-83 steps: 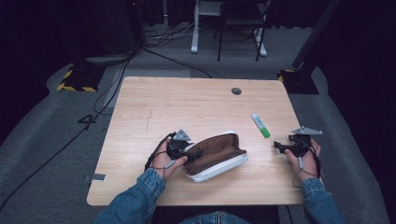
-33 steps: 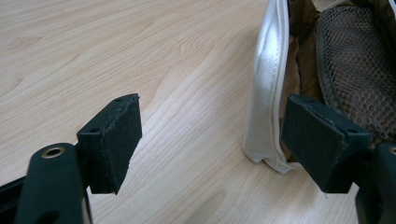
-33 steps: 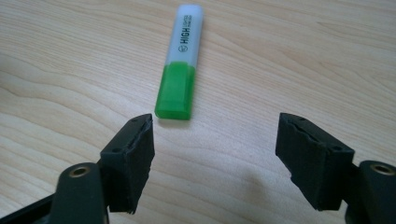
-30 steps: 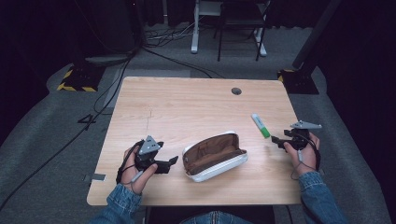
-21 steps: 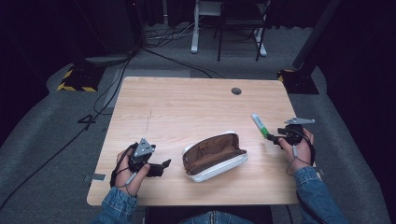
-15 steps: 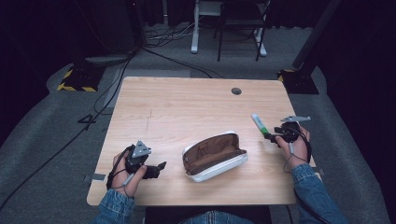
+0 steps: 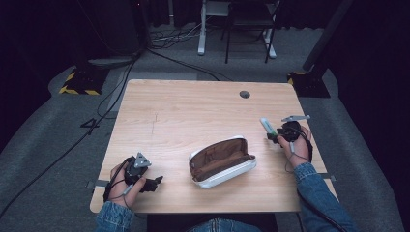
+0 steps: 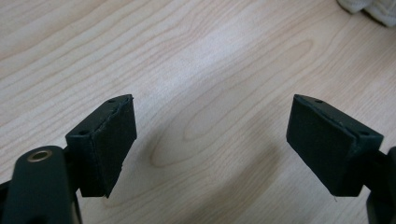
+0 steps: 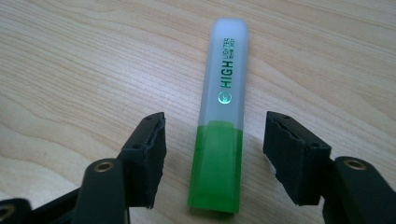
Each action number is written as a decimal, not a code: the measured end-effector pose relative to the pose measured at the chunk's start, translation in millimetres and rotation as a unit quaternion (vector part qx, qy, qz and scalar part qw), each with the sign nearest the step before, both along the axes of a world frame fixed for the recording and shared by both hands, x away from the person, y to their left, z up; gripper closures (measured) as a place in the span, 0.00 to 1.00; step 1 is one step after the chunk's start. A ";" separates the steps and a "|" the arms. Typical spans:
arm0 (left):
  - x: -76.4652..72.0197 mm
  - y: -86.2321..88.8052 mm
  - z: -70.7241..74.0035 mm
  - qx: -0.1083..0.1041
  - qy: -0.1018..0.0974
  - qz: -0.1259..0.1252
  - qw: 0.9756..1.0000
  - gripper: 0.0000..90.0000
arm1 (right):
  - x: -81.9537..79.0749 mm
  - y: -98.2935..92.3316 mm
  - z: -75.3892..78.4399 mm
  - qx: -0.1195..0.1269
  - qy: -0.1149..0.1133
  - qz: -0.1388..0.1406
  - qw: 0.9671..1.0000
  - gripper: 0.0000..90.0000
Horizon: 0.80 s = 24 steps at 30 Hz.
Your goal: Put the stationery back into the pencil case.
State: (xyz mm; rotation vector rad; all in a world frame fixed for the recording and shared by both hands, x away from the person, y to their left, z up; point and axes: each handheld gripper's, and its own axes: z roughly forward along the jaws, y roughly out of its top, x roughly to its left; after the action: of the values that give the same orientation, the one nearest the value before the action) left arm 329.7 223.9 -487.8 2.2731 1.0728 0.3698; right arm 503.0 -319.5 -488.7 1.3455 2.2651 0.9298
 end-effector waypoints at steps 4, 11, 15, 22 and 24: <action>-0.2 1.2 -2.7 -0.002 0.000 -0.001 1.000 0.18 | 3.6 3.8 -2.6 -0.008 0.000 -0.001 1.000 0.49; 1.3 4.1 -8.2 -0.002 -0.004 0.004 1.000 0.18 | 4.5 4.7 -1.0 -0.017 -0.002 -0.003 1.000 0.67; 4.7 6.7 -10.4 -0.012 -0.008 0.010 1.000 0.17 | 4.6 4.3 -0.2 -0.018 0.001 0.004 1.000 0.74; 8.7 9.1 -16.8 -0.032 -0.031 0.011 0.999 0.14 | 3.7 3.7 0.2 -0.020 0.001 0.005 1.000 0.75; 9.2 9.1 -16.6 -0.030 -0.029 0.012 0.999 0.12 | 3.1 3.3 0.0 -0.019 -0.001 0.004 1.000 0.75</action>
State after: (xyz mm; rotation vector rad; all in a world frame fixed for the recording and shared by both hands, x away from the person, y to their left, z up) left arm 338.9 233.0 -504.4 2.1854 1.0673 0.4054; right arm 506.1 -316.2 -488.7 1.3194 2.2778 0.8845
